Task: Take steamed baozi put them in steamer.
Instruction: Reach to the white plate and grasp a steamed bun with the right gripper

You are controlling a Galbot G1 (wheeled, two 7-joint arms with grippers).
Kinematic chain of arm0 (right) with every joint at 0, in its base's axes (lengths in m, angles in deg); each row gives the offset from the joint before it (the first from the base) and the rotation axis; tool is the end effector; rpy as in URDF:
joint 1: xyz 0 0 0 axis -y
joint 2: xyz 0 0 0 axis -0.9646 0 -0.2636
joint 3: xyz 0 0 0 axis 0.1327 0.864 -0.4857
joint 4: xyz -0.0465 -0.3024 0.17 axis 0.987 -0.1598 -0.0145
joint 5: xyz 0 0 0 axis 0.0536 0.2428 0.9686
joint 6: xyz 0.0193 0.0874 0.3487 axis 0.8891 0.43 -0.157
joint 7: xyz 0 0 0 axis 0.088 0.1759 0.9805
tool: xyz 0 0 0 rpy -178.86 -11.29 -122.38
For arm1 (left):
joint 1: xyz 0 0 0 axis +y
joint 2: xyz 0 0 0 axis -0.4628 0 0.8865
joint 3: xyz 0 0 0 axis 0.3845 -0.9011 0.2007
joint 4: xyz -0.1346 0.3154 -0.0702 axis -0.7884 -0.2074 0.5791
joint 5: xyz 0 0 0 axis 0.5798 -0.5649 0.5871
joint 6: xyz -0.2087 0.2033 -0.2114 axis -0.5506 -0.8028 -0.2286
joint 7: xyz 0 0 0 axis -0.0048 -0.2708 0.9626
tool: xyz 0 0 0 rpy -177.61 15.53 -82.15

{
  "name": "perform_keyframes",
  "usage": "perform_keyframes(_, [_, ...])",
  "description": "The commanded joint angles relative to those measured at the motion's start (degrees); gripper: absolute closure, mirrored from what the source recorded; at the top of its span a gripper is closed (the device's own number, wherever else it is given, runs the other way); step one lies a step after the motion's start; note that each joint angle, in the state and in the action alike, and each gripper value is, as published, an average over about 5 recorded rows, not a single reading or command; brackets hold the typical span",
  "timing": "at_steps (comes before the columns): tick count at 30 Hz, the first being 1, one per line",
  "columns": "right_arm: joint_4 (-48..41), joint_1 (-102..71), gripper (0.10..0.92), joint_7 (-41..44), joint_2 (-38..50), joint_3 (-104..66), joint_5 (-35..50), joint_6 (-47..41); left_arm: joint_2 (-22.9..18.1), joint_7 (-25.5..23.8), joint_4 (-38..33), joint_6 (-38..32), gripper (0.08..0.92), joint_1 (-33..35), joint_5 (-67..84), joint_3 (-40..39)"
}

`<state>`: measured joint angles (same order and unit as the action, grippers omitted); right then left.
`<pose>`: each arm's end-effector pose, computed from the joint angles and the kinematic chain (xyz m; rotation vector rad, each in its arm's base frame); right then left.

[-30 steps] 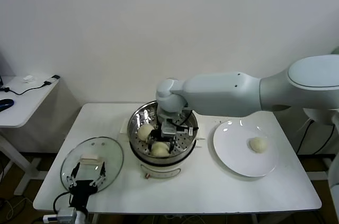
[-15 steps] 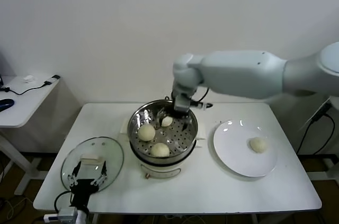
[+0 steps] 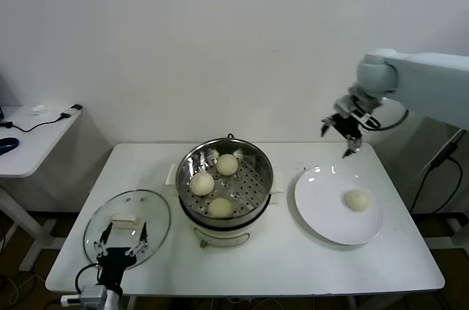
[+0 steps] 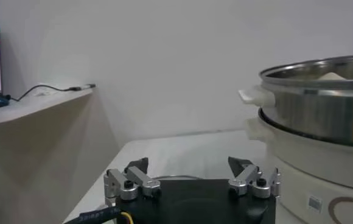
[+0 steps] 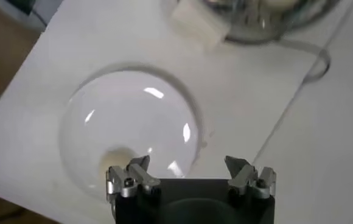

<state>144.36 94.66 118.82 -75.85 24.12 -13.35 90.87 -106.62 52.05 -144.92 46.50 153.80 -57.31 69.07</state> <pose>0.5619 -0.1581 -0.0383 1.4064 -1.1603 1.5892 0.1470 0.0765 -0.3547 0.1457 -2.9053 -0.1852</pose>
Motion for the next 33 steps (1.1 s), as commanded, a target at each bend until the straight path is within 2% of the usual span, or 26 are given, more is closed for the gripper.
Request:
perform_keyframes(1, [-5.38, -17.86, 0.202, 0.29, 12.37, -10.38, -1.56, -9.87, -0.36, -0.16, 0.3, 0.06, 0.177, 0.2, -0.38, 0.14])
perform_keyframes(15, [-16.84, -33.92, 0.202, -0.36, 4.92, -25.05, -9.84, -9.57, -1.45, -0.22, 0.47, -0.08, 0.177, 1.48, -1.56, 0.61])
perform_keyframes(33, [-23.15, -41.05, 0.211, -3.93, -0.37, -33.99, -14.32, -10.34, -1.17, -0.13, 0.65, -0.3, 0.177, 1.82, -1.55, 0.7])
